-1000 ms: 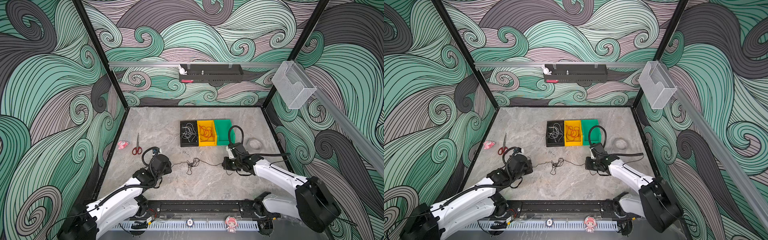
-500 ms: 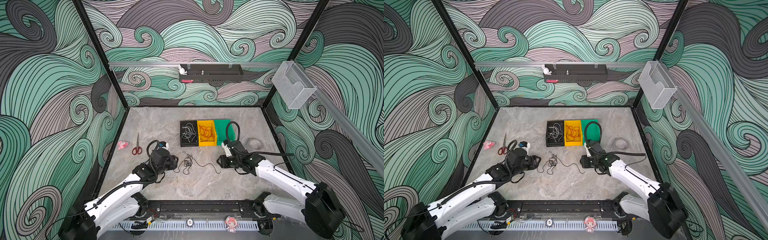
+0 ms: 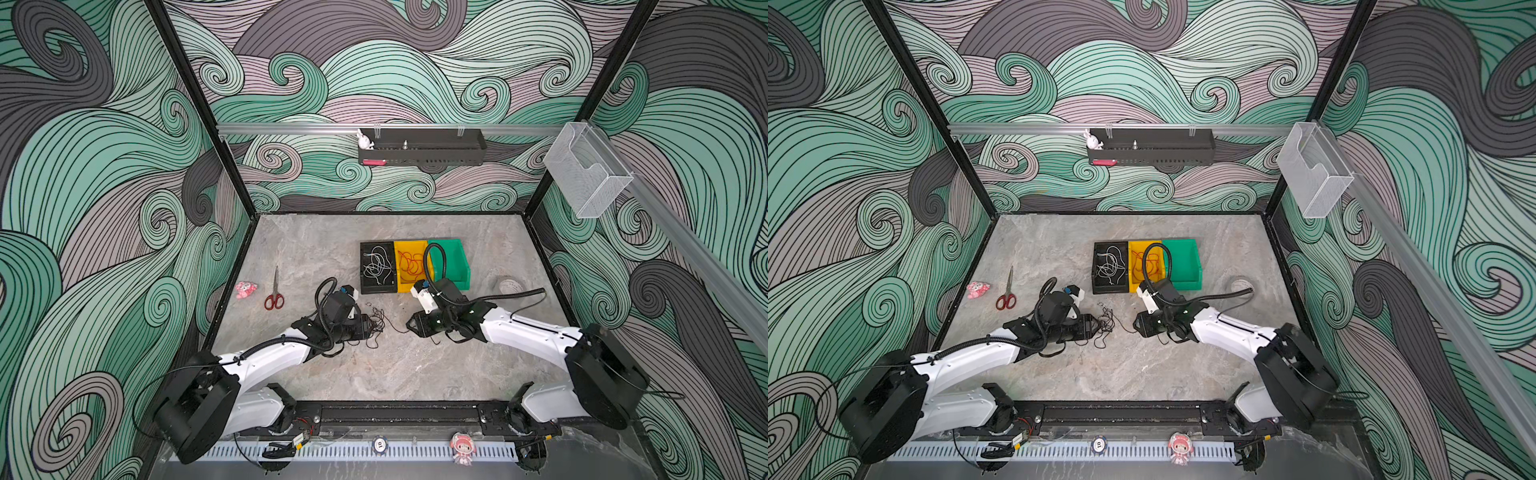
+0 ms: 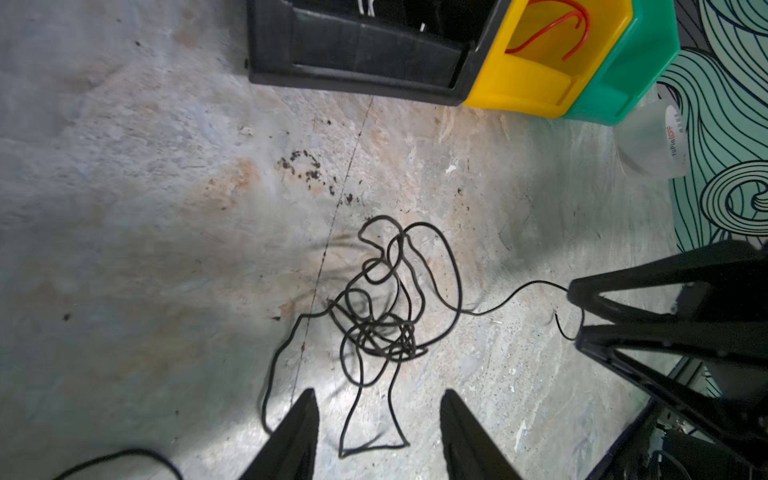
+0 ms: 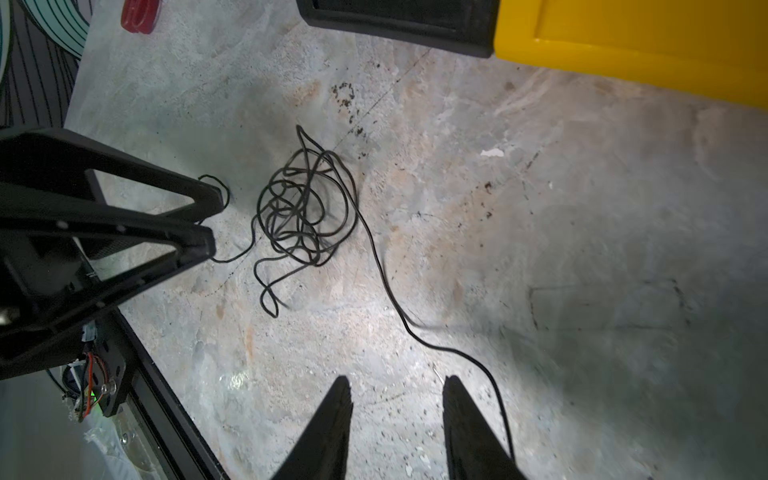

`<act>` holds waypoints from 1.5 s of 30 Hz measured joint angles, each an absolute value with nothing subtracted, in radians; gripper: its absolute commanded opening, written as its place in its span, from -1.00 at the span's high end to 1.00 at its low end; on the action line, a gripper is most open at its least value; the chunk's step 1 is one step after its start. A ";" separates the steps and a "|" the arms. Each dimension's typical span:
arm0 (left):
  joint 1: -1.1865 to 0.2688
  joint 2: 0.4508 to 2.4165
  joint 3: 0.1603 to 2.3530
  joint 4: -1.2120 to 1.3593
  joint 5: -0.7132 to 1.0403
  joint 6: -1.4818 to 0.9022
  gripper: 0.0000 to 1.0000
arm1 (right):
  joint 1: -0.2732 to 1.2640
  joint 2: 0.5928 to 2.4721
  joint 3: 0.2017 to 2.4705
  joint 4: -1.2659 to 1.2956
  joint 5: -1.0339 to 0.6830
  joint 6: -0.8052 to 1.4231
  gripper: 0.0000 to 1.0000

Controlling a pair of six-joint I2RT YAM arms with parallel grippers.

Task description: Untangle the cables

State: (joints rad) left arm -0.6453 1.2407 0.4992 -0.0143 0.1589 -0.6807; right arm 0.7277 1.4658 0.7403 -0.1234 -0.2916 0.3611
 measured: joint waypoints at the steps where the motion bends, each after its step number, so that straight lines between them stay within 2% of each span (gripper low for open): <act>1: -0.646 1.259 0.505 -0.005 0.164 -0.681 0.01 | 0.730 1.494 0.748 -0.098 -0.303 0.355 0.24; 7: -0.646 1.349 0.530 0.045 0.170 -0.678 0.08 | 0.733 1.632 0.794 0.001 -0.352 0.341 0.23; 13: -0.646 1.406 0.546 0.060 0.172 -0.669 0.27 | 0.738 1.736 0.844 0.055 -0.381 0.332 0.22; 23: -0.646 1.441 0.563 0.058 0.167 -0.665 0.80 | 0.747 1.838 0.898 0.111 -0.410 0.328 0.26; 28: -0.646 1.441 0.563 0.056 0.162 -0.666 1.00 | 0.749 1.854 0.905 0.126 -0.422 0.330 0.38; 40: -0.646 1.421 0.558 0.053 0.146 -0.690 1.00 | 0.753 1.863 0.899 0.134 -0.445 0.353 0.97; 45: -0.646 1.348 0.543 0.052 0.134 -0.712 1.00 | 0.753 1.835 0.859 0.138 -0.442 0.358 1.00</act>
State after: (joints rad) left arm -0.6456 1.3476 0.5434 0.0521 0.1341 -0.7120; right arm 0.7532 1.8347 0.8589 0.1383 -0.4416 0.3576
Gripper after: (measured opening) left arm 0.049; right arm 0.047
